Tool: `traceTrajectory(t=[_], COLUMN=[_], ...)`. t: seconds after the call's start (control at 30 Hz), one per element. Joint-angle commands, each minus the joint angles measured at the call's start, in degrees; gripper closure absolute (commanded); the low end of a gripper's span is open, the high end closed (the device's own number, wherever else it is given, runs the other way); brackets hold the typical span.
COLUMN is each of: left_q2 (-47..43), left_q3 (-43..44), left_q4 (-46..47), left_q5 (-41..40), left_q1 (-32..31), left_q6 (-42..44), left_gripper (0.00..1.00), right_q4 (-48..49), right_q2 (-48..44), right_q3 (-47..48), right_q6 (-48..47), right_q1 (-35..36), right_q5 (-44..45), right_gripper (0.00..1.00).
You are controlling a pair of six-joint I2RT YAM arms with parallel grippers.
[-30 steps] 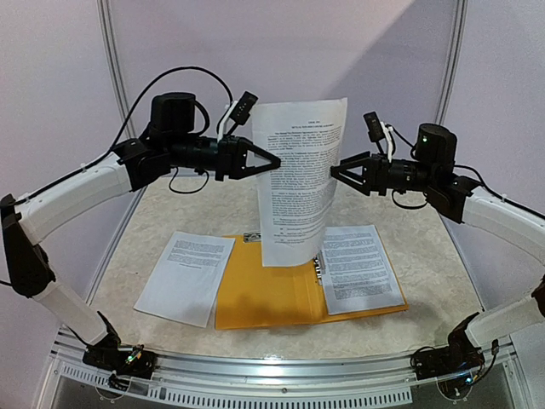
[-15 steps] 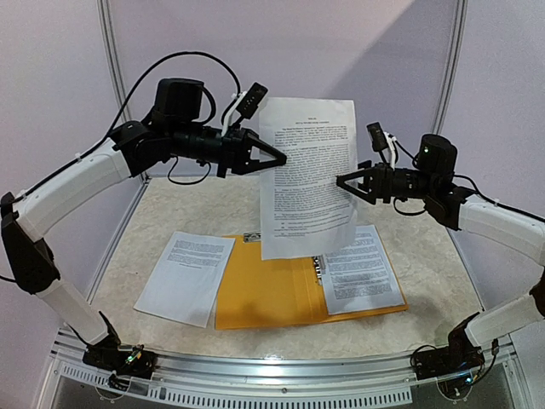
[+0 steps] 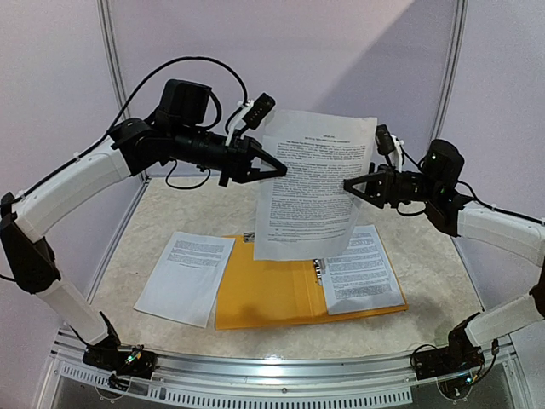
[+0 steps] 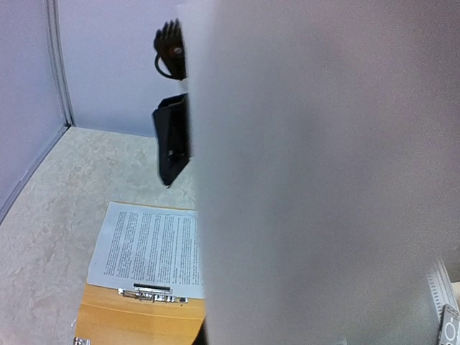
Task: Put the files into the folder
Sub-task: Pass from the left arm to the right
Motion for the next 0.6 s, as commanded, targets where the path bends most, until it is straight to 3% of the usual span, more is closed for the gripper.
traceTrajectory(t=[0.0,0.17,0.2,0.27,0.37,0.4,0.47,0.57], left_q2=[1.15,1.26,1.26,1.28,1.35,1.58,2.16,5.37], left_q3=[0.49,-1.07,-1.51,-2.65,-4.49,-4.8,-4.55,-0.26], left_q4=[2.08,5.72,6.33,7.17,6.8,5.98,3.25,-5.91], left_q5=[-3.46,-4.71,-4.82,-5.18,-7.59,-8.24,-9.31,-11.36], left_q1=[-0.01,0.89,1.11,1.32,1.62,1.98,3.48,6.87], left_q6=[-3.29,-8.36,-9.25,-11.02,-13.24,-13.16,-11.68,-6.48], left_gripper=[1.0,1.0,1.0,0.97,0.35,0.21,0.09,0.08], right_q4=[10.63,12.66,10.16,-2.58,-33.83,-42.47,-54.94,-66.46], right_q2=[-0.73,0.33,0.37,0.39,0.65,1.01,2.28,4.61], right_q3=[-1.26,-0.92,-0.29,2.52,10.67,13.26,16.49,17.62], right_q6=[8.59,12.32,12.51,9.02,-2.96,-7.44,-12.58,-13.94], right_q1=[0.27,0.24,0.23,-0.11,-0.53,-0.91,-3.09,-7.93], right_q5=[-2.91,-2.94,-2.51,-0.73,3.22,4.94,6.38,6.13], right_gripper=[0.58,0.91,0.98,1.0,1.0,1.0,1.0,1.0])
